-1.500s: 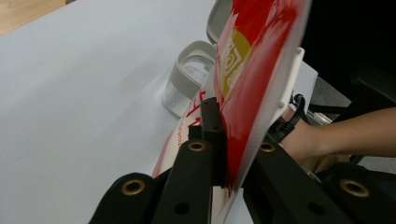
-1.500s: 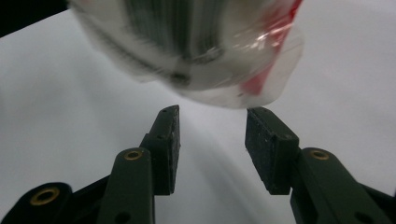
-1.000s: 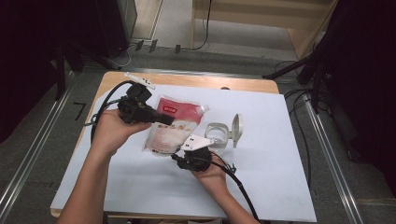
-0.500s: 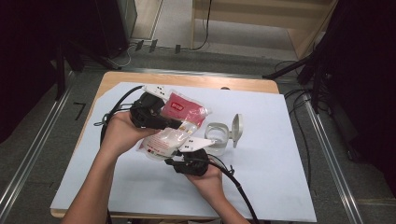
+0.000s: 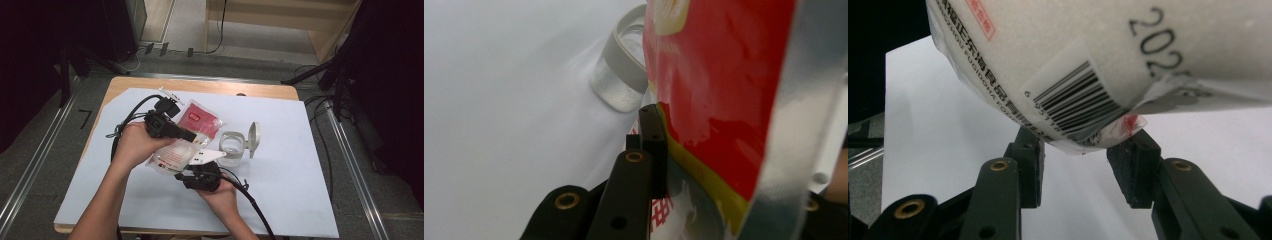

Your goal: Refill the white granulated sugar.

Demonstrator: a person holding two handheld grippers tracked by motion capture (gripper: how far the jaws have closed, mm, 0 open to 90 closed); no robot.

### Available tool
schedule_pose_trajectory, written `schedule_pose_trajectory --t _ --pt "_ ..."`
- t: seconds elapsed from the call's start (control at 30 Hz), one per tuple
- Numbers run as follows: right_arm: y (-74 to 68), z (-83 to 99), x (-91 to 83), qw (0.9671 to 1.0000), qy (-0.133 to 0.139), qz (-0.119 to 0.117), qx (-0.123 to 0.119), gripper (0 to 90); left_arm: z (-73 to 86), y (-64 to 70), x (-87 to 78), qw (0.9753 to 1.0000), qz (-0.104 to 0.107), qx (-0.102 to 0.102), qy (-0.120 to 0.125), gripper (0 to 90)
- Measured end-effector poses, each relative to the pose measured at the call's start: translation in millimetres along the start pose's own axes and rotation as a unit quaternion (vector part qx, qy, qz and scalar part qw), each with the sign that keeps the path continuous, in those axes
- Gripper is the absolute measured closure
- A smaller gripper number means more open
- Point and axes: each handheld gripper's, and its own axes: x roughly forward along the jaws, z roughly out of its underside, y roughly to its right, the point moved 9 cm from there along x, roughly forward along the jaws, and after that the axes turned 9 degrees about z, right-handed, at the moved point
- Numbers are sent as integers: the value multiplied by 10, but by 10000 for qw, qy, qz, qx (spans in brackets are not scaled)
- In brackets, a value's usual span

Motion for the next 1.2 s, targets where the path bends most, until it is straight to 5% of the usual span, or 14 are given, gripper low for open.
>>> schedule_pose_trajectory --t 0.17,0.43,0.6,0.67,0.8,0.9,1.07,1.2 --pt "71 -12 -5 9994 265 200 20 577 -31 105 -32 9992 349 -116 127 900" --pt "161 23 51 9949 492 736 -481 508 -39 194 -7 9986 500 -152 86 900" --pt "123 -39 34 9942 684 744 -379 509 -56 140 66 9973 592 -397 198 900" --pt "96 -50 30 9944 515 813 -426 506 -69 122 107 9986 434 -259 172 900" --pt "5 -51 -4 9984 388 397 51 516 -81 119 111 9999 103 48 70 891" --pt "-77 -80 -59 9989 409 168 164 541 -87 119 103 9993 -108 344 42 846" --pt "-175 -141 -163 9981 518 -102 315 574 -86 167 90 9972 -176 720 34 811" --pt "-232 -165 -205 9967 490 -374 522 585 -32 194 144 9983 -5 513 -278 759"
